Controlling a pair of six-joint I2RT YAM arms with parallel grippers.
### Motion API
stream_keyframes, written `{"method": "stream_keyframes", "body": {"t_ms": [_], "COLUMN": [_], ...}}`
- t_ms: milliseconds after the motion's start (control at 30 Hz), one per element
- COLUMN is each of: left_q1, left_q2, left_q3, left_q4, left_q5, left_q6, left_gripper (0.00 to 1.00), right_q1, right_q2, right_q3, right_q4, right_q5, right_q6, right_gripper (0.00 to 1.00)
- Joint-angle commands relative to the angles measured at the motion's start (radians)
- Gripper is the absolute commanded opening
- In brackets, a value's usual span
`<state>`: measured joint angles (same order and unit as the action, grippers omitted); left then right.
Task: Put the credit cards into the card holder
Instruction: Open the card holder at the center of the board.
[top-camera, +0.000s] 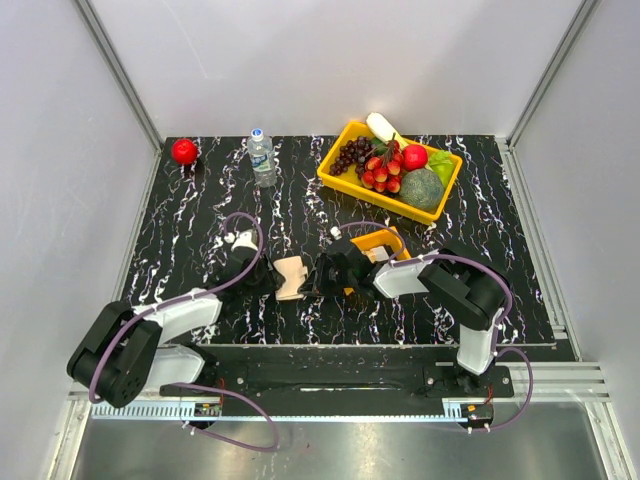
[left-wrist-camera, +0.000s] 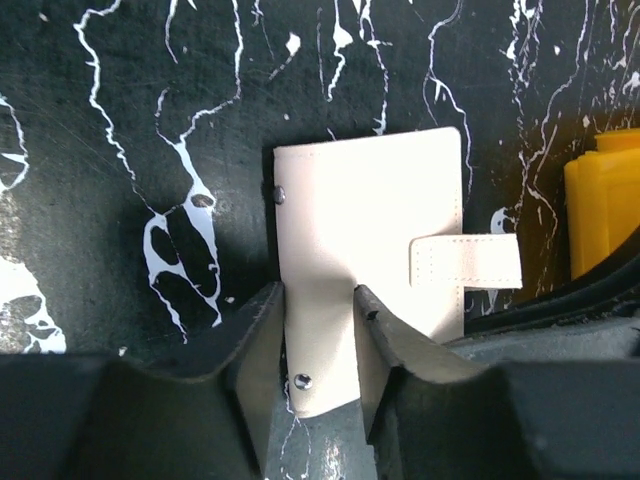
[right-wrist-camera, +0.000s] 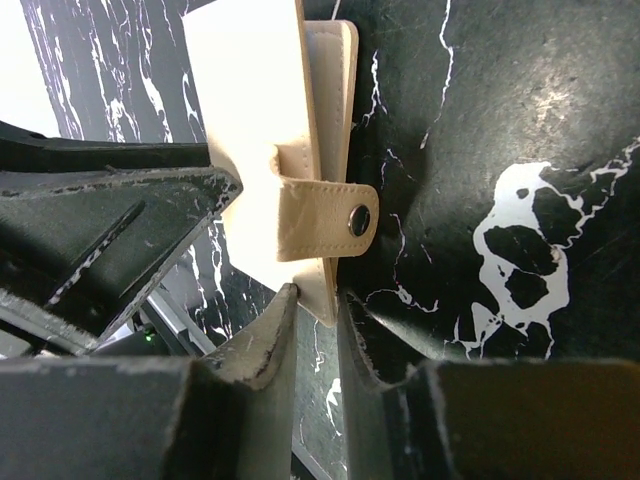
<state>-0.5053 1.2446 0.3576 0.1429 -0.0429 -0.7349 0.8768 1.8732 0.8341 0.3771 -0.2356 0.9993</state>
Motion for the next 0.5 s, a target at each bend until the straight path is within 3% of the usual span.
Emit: {"method": "stream_keyframes", "body": {"t_ms": [0, 133, 467], "left_q1": [-0.016, -0.016, 0.031], "left_q2": [-0.033, -0.129, -0.419], "left_q3": [-0.029, -0.013, -0.009], "left_q4": [-0.083, -0.166, -0.347], "left_q5": [0.052, -0.014, -0.106], "left_q6": [-0.018, -0.018, -0.014], "left_gripper": [0.42, 0.6, 0.69], "right_q1": [0.002, 0.004, 0.077], "right_q2": [-0.034, -0.115, -0.227], "right_q3": [0.033, 0.072, 0.227], "right_q4": [-0.015, -0.186, -0.605], "right_q5": [0.024, 0.119, 0.369], "right_q6": [-0.062, -0.172, -0.453], "right_gripper": [0.0, 0.0, 0.0]}}
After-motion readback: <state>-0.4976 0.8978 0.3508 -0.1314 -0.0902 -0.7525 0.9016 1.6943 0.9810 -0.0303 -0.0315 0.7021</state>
